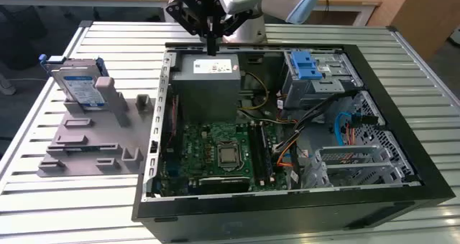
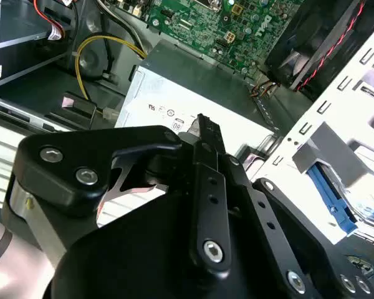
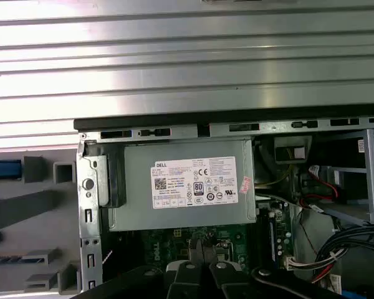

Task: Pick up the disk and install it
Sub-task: 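Reach for the disk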

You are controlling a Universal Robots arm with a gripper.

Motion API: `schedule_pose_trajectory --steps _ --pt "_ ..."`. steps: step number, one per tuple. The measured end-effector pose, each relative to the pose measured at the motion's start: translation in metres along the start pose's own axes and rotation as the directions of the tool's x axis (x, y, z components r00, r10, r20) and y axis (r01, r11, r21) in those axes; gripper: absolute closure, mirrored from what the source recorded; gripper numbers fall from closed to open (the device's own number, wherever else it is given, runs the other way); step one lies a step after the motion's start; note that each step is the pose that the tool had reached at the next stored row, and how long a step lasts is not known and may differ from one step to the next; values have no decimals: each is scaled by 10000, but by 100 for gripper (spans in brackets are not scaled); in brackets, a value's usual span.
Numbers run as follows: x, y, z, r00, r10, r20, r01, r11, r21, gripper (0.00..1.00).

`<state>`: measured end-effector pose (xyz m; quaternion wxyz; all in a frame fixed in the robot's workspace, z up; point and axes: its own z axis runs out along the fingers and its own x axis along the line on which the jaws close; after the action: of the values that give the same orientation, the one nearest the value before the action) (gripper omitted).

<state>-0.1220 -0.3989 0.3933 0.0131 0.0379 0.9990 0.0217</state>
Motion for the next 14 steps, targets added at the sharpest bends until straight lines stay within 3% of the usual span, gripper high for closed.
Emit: schedule_pose_trajectory --steps 14 --pt "23 -2 2 10000 1 -4 -1 10000 1 89"
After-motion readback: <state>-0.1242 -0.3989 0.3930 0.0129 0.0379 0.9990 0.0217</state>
